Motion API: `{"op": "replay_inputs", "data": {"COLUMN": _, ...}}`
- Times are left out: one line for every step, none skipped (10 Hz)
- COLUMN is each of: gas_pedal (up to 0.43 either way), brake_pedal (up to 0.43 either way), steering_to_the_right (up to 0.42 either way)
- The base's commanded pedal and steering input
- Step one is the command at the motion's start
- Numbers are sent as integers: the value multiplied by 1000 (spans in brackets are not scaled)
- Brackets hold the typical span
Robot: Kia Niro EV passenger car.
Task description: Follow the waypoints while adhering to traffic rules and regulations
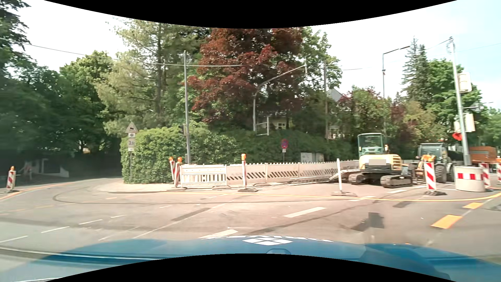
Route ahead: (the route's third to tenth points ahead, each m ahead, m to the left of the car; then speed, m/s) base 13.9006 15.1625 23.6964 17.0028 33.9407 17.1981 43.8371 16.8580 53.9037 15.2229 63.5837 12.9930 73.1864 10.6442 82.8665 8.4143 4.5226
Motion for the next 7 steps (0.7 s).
{"op": "replay_inputs", "data": {"gas_pedal": 130, "brake_pedal": 0, "steering_to_the_right": -550}}
{"op": "replay_inputs", "data": {"gas_pedal": 130, "brake_pedal": 0, "steering_to_the_right": -548}}
{"op": "replay_inputs", "data": {"gas_pedal": 130, "brake_pedal": 0, "steering_to_the_right": -544}}
{"op": "replay_inputs", "data": {"gas_pedal": 130, "brake_pedal": 0, "steering_to_the_right": -540}}
{"op": "replay_inputs", "data": {"gas_pedal": 130, "brake_pedal": 0, "steering_to_the_right": -533}}
{"op": "replay_inputs", "data": {"gas_pedal": 130, "brake_pedal": 0, "steering_to_the_right": -520}}
{"op": "replay_inputs", "data": {"gas_pedal": 138, "brake_pedal": 0, "steering_to_the_right": -502}}
